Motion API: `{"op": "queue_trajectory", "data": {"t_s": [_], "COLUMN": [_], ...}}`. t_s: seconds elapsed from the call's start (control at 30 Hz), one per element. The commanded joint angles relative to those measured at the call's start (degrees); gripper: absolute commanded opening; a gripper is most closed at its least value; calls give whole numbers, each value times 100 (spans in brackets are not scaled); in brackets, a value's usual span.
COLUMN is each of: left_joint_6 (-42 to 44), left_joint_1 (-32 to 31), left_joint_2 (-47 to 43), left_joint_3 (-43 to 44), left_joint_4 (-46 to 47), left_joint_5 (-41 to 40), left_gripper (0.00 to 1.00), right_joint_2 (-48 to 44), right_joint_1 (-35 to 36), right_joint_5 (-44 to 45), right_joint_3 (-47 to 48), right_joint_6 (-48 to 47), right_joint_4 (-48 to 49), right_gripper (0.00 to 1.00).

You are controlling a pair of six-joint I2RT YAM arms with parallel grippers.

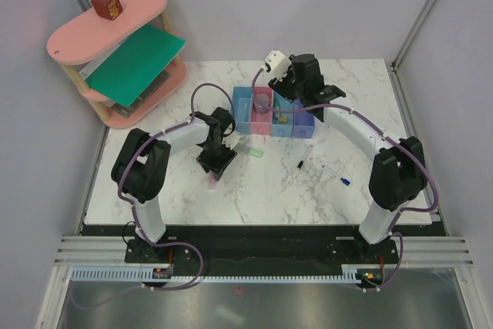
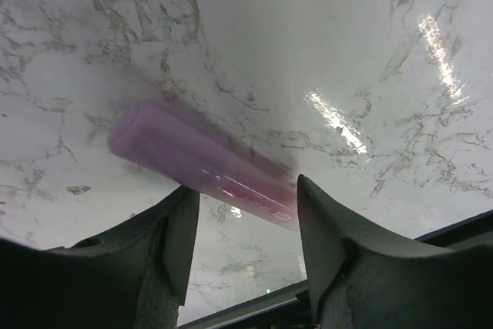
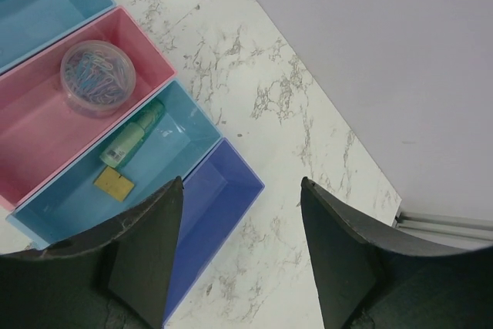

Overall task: Sort the stationery into containers
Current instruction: Pick up the pen from the center of the board.

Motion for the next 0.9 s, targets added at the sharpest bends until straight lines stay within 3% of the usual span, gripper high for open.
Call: {"op": "queue_trajectory", "data": {"t_s": [0.0, 0.2, 0.3, 0.53, 0.87], "left_joint_6": [-147, -7, 90, 275, 354], "left_joint_1": [-58, -58, -58, -58, 82], "left_joint_2": [101, -91, -293, -926, -1227], "left_joint_3": [93, -13, -74, 74, 1032], "left_joint_4": [-3, -12, -12, -30, 49], "left_joint_5": [-19, -90, -64, 191, 288], "left_gripper": [50, 15, 3, 2, 2], "right_joint_2": [-325, -615, -773, -1037, -1196], "right_joint_1": [-13, -13, -5, 31, 206], "right_joint_5": [-150, -203, -580, -1977, -2901], "right_joint_3": [-171, -556, -741, -1032, -1480], "right_joint_6": [119, 163, 198, -258, -426], "right_joint_4": [-133, -194, -501, -1958, -2356], "right_gripper": [70, 71, 71, 72, 72]}}
